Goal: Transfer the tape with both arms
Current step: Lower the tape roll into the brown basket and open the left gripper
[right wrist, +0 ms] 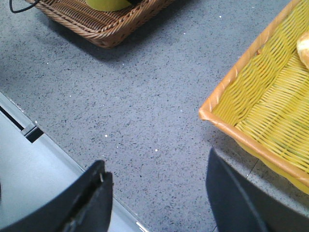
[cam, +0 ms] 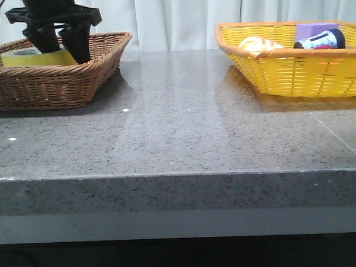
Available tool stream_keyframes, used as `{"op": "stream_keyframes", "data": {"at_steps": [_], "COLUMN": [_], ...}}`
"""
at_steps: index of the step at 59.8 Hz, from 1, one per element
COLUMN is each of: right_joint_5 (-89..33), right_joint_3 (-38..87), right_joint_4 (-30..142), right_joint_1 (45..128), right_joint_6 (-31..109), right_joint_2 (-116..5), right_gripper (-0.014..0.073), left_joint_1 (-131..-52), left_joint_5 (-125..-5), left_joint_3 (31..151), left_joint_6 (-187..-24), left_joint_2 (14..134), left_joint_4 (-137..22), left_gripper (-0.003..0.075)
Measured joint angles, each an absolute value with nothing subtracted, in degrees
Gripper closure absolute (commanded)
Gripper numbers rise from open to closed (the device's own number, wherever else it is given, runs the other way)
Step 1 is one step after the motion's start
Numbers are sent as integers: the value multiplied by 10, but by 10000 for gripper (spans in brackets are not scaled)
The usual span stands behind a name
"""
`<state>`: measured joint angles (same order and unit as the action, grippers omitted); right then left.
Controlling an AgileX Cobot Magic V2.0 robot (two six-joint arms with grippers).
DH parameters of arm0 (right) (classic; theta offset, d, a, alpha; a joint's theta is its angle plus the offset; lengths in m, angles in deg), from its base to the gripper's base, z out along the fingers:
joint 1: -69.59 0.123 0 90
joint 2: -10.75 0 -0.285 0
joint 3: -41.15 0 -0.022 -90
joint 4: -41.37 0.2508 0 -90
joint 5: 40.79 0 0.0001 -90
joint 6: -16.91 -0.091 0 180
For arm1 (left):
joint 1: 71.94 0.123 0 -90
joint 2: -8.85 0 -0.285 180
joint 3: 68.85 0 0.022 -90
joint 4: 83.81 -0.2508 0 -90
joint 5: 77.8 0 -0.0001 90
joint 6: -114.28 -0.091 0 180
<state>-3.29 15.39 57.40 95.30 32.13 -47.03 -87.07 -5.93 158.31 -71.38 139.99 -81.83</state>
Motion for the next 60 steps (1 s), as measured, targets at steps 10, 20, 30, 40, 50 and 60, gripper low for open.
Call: {"op": "stream_keyframes", "data": {"at_steps": [10, 20, 30, 40, 50, 60], "right_joint_5": [-33, -33, -33, -33, -33, -33], "right_joint_3": [154, 154, 154, 154, 154, 154], "right_joint_4": [574, 574, 574, 574, 574, 574], "right_joint_1": [953, 953, 953, 953, 953, 953], "right_joint_6": [321, 321, 321, 321, 321, 321], "right_joint_2": [-470, -470, -470, -470, -470, -470], "right_gripper": [140, 140, 140, 140, 140, 140], "left_joint_1": [-871, -871, -887, -920, -953, -969], "left_joint_5": [-59, -59, -59, -56, -68, -108], "left_joint_3": [1595, 1595, 1544, 1428, 1287, 1153], "left_joint_6": [-702, -698, -698, -698, -698, -698], "left_joint_2": [1354, 1276, 1176, 1074, 963, 849], "left_joint_4": [-816, -813, -809, -805, -804, -804], "left_gripper": [314, 314, 314, 314, 314, 314]}}
